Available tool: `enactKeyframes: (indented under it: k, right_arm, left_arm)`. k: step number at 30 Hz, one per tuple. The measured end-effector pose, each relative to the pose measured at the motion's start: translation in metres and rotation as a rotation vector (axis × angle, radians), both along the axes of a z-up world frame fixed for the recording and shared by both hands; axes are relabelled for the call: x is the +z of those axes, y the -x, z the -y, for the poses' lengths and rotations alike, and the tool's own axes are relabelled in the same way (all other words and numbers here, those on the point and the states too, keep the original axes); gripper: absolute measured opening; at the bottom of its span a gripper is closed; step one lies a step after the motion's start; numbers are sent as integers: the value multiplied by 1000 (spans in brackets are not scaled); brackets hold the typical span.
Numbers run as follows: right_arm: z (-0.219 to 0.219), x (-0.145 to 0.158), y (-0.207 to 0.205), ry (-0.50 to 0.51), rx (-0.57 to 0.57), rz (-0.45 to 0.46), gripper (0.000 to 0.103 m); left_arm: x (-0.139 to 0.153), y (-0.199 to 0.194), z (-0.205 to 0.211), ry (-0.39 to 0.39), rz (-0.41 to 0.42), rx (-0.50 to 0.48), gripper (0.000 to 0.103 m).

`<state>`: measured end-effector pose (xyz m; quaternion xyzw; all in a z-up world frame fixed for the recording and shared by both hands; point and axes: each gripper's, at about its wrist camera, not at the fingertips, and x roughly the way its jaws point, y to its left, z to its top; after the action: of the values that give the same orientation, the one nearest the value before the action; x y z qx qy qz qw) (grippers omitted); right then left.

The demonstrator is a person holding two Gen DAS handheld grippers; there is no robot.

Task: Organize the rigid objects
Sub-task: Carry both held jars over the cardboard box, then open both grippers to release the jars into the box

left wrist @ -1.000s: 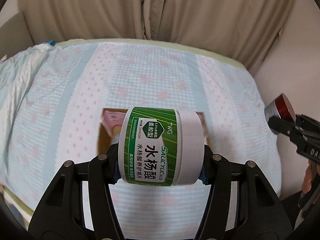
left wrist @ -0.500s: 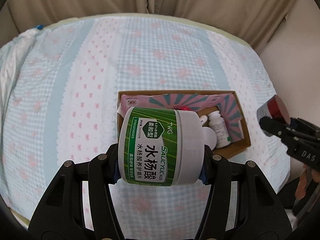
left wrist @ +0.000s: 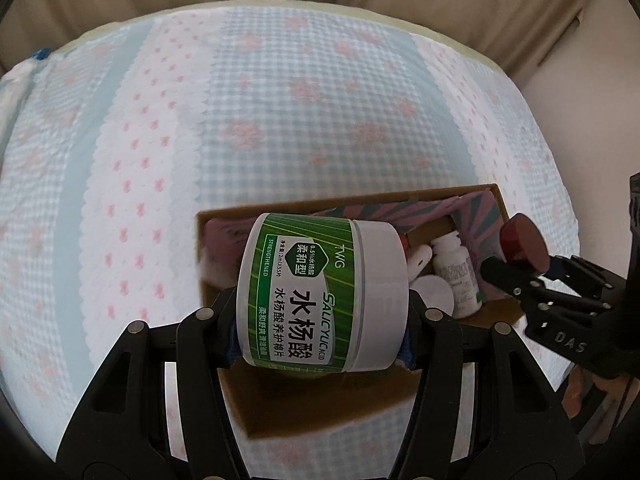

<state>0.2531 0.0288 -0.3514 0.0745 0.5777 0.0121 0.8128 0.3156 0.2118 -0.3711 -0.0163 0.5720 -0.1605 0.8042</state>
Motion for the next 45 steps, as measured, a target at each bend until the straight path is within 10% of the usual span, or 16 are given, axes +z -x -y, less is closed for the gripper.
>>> enactKeyframes:
  k: [13, 17, 19, 21, 45]
  right_arm:
    - [33, -51, -28, -22, -93, -84, 50]
    - [39, -60, -33, -54, -109, -109, 59]
    - [44, -54, -31, -85, -124, -72, 94]
    - [47, -43, -28, -73, -131, -31, 102]
    - [40, 69, 47, -70, -93, 75, 102]
  left_arm:
    - [-33, -25, 52, -38, -40, -93, 54]
    - [-23, -24, 53, 8, -27, -103, 103]
    - [-15, -20, 53, 7, -2, -113, 103]
    - [-10, -16, 50, -14, 7, -117, 103]
    - [97, 81, 5, -45, 110, 66, 103]
